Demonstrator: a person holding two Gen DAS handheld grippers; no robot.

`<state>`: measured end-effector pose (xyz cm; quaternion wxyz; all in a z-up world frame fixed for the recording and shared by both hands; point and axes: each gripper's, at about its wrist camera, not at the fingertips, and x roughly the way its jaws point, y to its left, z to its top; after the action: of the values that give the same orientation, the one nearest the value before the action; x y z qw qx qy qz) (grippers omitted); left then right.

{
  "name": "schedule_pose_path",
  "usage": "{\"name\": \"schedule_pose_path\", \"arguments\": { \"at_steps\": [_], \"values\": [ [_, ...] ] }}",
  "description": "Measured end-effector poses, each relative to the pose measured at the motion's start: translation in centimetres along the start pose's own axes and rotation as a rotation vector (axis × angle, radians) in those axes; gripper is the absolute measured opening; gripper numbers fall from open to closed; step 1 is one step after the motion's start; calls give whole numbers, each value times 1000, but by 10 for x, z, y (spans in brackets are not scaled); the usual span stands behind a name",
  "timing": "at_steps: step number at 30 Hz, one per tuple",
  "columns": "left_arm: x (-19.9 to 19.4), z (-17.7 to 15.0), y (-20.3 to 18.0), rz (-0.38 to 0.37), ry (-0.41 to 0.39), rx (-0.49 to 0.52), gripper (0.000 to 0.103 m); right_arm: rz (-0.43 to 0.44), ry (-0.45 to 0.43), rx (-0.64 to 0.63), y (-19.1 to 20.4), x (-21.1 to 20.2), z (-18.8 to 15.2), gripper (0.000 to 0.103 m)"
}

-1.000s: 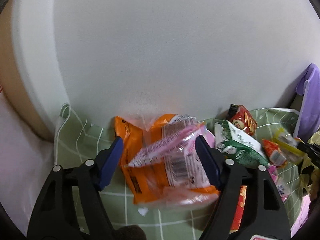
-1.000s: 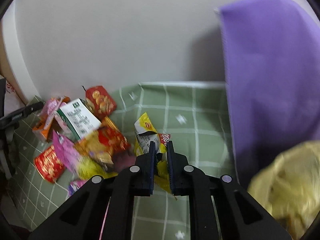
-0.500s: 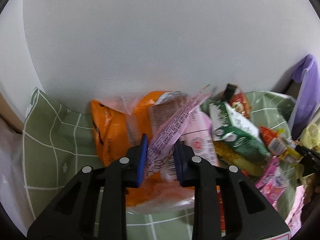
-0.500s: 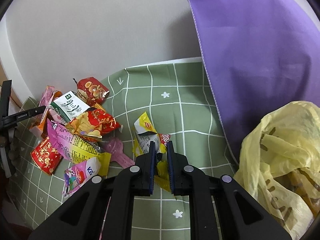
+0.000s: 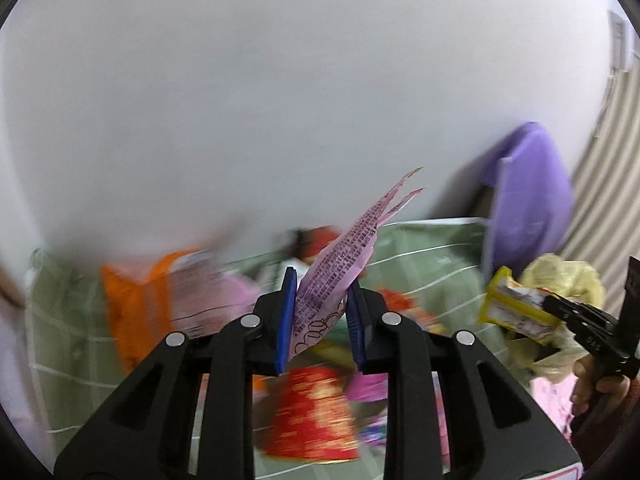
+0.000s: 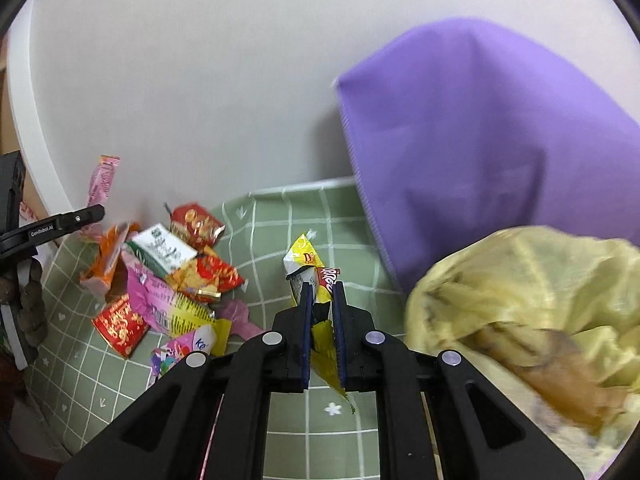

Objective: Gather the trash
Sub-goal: 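Carry both held wrappers over the open yellow plastic bag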

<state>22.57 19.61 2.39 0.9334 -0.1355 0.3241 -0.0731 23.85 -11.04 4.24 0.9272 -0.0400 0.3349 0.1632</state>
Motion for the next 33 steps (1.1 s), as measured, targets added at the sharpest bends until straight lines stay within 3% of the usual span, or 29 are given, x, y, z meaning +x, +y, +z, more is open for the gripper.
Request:
{"name": "schedule_pose_path", "arguments": {
  "at_steps": [8, 15, 21, 27, 30, 33],
  "values": [
    [12, 26, -116, -197, -20, 165, 22, -106, -134, 44, -46, -73, 12, 11],
    [21, 30, -224, -351, -5, 334, 22, -261, -223, 99, -108, -137, 15, 11],
    [32, 17, -295, -462, 50, 436, 22, -354, -257, 170, -153, -174, -1, 11],
    [62, -3, -366, -605, 182, 528, 22, -387, -255, 207, -177, -184, -13, 11],
    [87, -17, -383, -587, 261, 572, 22, -371, -250, 214, -184, -179, -14, 11],
    [123, -33, -393, -450, 340, 639, 22, -322, -220, 226, -192, -167, -17, 11]
  ]
}}
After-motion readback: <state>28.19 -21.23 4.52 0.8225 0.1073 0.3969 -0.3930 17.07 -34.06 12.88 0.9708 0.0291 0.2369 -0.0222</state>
